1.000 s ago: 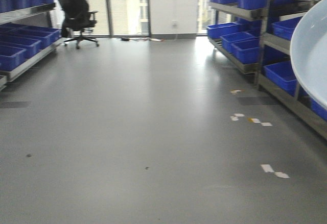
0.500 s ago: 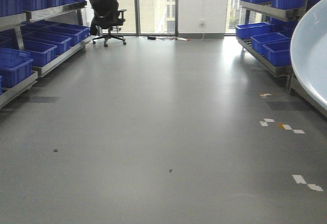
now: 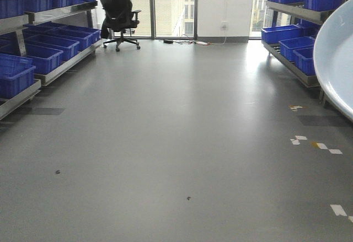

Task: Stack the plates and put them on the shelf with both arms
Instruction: 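Drive the base to the blue bin rack holding the plates aloft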

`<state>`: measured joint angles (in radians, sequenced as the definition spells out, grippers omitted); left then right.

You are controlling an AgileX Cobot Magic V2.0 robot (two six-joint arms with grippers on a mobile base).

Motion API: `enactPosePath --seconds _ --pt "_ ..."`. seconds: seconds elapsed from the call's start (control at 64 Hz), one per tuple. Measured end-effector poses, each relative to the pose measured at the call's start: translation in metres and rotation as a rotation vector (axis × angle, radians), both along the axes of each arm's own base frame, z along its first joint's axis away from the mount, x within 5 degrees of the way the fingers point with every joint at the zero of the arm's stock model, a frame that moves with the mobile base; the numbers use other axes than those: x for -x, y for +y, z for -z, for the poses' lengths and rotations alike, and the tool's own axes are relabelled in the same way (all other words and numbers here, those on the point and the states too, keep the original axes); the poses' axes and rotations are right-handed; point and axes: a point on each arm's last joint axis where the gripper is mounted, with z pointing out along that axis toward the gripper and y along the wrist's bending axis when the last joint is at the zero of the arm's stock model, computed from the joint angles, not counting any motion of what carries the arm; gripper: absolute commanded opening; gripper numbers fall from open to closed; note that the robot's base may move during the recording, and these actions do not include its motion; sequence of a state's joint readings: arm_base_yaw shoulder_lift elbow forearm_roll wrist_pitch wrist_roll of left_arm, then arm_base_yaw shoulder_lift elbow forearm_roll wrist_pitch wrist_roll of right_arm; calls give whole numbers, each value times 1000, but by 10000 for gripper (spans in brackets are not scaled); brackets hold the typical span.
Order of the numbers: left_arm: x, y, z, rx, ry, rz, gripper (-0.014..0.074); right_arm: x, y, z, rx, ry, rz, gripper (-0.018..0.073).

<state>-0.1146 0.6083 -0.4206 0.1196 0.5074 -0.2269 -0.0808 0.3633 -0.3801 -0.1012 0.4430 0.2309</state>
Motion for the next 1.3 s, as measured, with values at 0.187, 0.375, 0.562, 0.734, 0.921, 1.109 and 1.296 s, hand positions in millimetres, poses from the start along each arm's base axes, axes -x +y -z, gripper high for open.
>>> enactPosePath --seconds 0.187,0.375,0.562,0.734,0.921,1.109,1.296 --pt "0 0 0 0 0 0 90 0 0 0 0 0 0 57" --pt "0 0 0 0 0 0 90 0 0 0 0 0 0 57" --pt "0 0 0 0 0 0 90 0 0 0 0 0 0 57" --pt "0 0 0 0 0 0 90 0 0 0 0 0 0 57" --pt "0 0 0 0 0 0 90 0 0 0 0 0 0 57" --pt "0 0 0 0 0 0 90 0 0 0 0 0 0 57" --pt "0 0 0 0 0 0 90 0 0 0 0 0 0 57"
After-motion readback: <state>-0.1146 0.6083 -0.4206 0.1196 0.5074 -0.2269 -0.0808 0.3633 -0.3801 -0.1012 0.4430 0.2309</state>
